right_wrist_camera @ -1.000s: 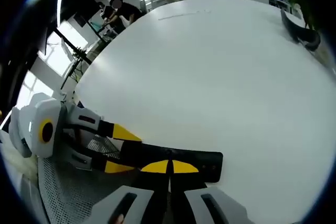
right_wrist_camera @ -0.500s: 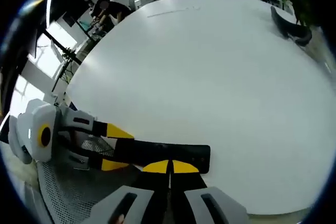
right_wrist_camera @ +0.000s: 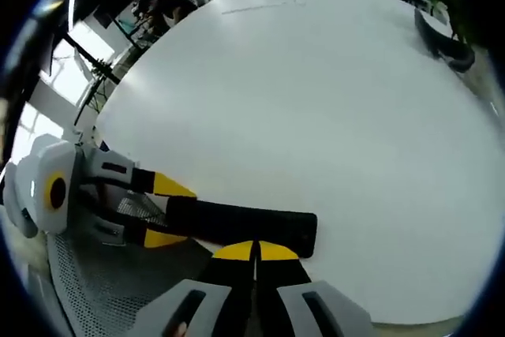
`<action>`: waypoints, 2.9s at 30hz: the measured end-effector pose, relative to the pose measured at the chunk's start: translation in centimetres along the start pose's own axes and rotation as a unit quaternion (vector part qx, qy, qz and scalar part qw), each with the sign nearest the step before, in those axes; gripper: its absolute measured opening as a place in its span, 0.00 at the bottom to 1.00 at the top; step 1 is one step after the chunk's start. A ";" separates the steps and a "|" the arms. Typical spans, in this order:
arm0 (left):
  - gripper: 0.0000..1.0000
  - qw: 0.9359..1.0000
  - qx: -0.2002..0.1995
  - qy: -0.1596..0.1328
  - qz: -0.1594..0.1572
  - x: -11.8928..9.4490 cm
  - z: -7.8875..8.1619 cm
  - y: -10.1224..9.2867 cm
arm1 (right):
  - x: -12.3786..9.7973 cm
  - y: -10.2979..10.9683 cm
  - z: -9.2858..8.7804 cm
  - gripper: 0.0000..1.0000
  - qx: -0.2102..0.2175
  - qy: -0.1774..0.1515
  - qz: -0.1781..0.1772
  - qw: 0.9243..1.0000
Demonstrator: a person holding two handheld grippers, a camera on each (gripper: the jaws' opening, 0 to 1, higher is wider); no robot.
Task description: Press the specified remote control buttons in sequence, fully releasing each button before pressing the next.
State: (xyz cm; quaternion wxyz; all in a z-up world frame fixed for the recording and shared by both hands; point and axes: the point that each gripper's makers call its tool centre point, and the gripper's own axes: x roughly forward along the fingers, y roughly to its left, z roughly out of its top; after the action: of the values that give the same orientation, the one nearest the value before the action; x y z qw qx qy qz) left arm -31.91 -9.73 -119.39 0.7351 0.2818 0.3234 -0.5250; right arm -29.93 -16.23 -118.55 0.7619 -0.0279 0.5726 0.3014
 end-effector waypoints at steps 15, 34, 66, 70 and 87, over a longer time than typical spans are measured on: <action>0.25 1.000 -0.001 0.000 -0.001 0.0 0.0 0.0 | 0.1 -0.2 0.1 0.00 -0.023 -0.001 -0.010 1.000; 0.25 1.000 0.006 0.001 -0.005 0.0 0.0 -0.1 | -0.3 0.0 0.6 0.00 0.006 -0.020 0.006 1.000; 0.25 1.000 0.001 -0.001 -0.010 0.0 0.2 -0.1 | 0.2 0.3 1.0 0.00 -0.081 -0.034 -0.010 0.996; 0.25 1.000 0.005 -0.002 -0.009 0.0 0.2 -0.1 | 0.3 0.3 1.1 0.00 -0.076 -0.035 -0.008 0.996; 0.24 1.000 0.011 -0.004 -0.012 0.0 0.2 -0.1 | 0.0 0.3 1.3 0.00 -0.030 -0.036 0.013 0.999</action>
State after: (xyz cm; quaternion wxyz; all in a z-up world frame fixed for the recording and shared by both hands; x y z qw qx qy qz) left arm -31.98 -9.94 -119.30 0.7267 0.2840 0.3182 -0.5385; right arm -28.98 -15.53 -118.04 0.7768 -0.0321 0.5359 0.3292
